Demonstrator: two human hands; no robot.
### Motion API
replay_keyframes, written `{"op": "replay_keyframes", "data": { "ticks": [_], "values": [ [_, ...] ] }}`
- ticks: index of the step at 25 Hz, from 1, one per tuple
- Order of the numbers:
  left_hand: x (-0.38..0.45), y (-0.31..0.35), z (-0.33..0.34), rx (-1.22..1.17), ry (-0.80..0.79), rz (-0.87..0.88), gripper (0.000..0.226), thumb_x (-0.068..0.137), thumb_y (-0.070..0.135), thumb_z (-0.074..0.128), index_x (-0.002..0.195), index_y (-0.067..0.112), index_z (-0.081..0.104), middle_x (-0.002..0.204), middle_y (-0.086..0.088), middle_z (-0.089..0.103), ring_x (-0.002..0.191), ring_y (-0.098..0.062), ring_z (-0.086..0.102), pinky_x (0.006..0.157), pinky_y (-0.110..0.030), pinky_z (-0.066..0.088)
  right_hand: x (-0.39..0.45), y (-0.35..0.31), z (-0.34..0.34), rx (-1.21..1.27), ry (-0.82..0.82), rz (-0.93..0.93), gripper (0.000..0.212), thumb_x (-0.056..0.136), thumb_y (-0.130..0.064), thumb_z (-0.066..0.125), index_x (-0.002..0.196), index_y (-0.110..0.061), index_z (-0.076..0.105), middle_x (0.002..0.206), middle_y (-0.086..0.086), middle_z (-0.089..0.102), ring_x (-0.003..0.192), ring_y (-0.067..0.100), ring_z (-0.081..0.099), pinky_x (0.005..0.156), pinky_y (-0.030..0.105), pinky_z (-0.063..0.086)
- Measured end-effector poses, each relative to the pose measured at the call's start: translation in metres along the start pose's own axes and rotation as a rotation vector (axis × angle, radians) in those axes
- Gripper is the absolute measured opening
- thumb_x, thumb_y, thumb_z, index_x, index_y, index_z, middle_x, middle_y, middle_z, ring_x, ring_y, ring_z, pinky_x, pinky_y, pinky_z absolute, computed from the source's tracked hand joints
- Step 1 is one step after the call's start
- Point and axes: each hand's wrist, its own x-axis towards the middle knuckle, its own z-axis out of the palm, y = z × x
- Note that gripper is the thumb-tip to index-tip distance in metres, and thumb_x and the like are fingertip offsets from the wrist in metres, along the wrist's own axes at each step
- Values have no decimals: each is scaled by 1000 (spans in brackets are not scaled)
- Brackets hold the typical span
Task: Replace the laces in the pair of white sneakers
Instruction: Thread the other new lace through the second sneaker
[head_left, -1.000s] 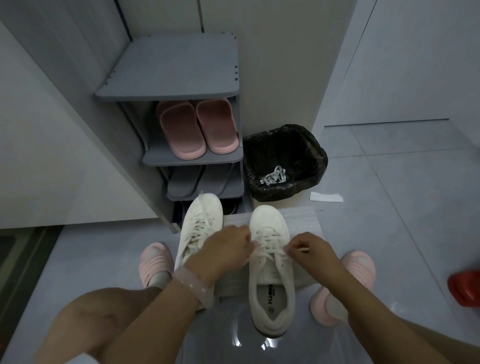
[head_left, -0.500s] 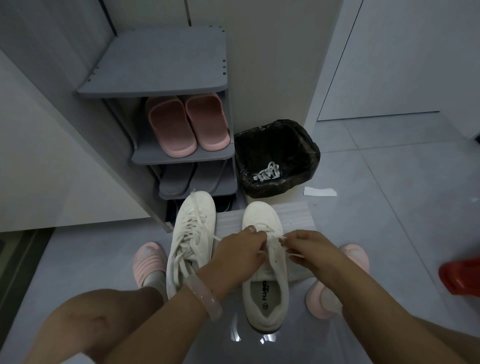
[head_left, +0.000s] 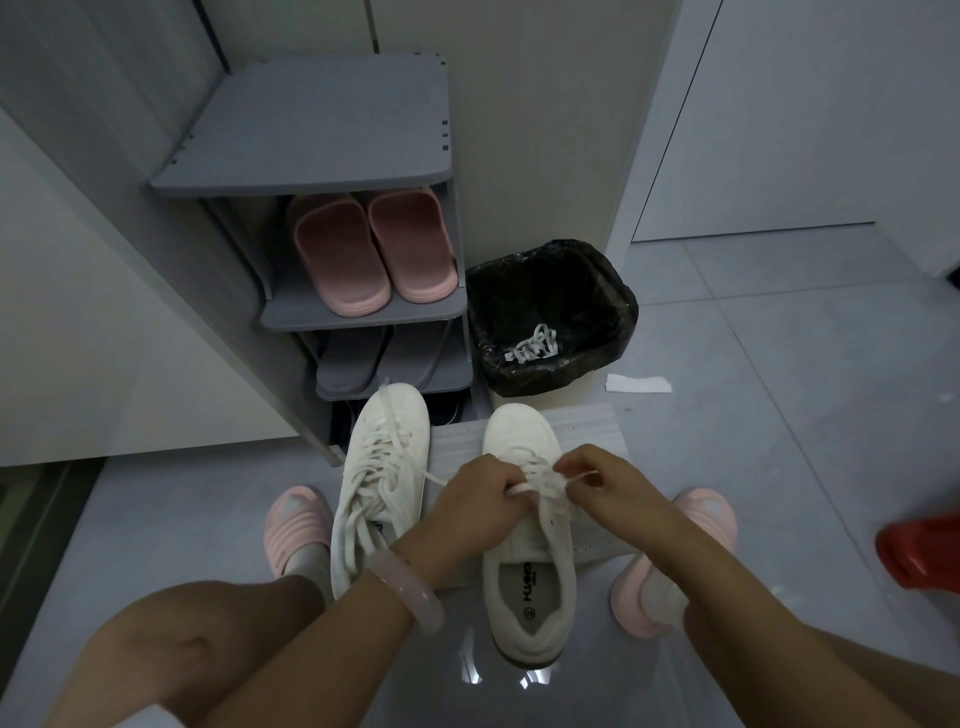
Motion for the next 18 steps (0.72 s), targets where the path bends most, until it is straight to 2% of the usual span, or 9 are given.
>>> {"op": "replay_keyframes", "data": {
  "ticks": [2,4,6,8,11,13,15,18],
  "values": [
    [1,2,-5,-45,-36,-4,24,90,24,56,81,3,65,69,1,49,68,-11,47,59,-19,33,3,8,2,-102,-94,-154,46,86,-19,64,126,-30,45,130,-3,45,117,9,43,92,13,40],
    [0,4,-9,-67,-87,-15,22,90,26,55,76,10,62,60,5,46,58,-5,42,54,-17,31,5,15,9,-267,-196,-244,72,80,-29,71,139,-30,30,146,-2,29,134,11,29,111,28,30],
    [-1,5,-12,-88,-93,-26,22,90,27,56,76,13,65,57,6,47,54,-3,42,53,-17,32,5,21,17,-362,-204,-233,85,77,-38,72,145,-26,23,155,-6,15,141,13,19,116,37,24],
    [-2,7,-17,-100,-52,-40,25,88,22,57,68,12,67,53,6,48,52,-4,43,54,-20,34,6,24,21,-381,-162,-206,89,74,-44,72,146,-25,24,155,-9,12,141,14,19,114,41,26],
    [-6,15,-34,-185,-13,-54,37,82,12,57,46,15,49,44,4,40,41,-3,36,51,-21,32,8,23,20,-422,-150,-196,90,73,-49,72,146,-26,25,155,-11,13,141,14,19,114,41,27],
    [-11,21,-46,-312,-15,-35,39,81,9,56,45,13,40,43,4,33,40,-4,29,49,-21,28,8,21,20,-441,-150,-192,91,73,-50,71,146,-27,24,155,-11,13,141,13,18,114,40,26],
    [-16,24,-57,-414,-32,-12,37,76,12,55,43,14,38,44,3,31,45,-8,26,49,-22,25,7,18,20,-446,-154,-191,90,74,-49,71,147,-26,24,155,-11,12,142,14,17,114,39,25],
    [-21,27,-66,-430,-105,30,32,67,19,52,38,18,39,46,0,31,48,-10,25,50,-23,23,6,14,19,-459,-147,-196,89,74,-48,71,147,-24,24,155,-10,13,141,15,19,113,40,27]
  ]
}}
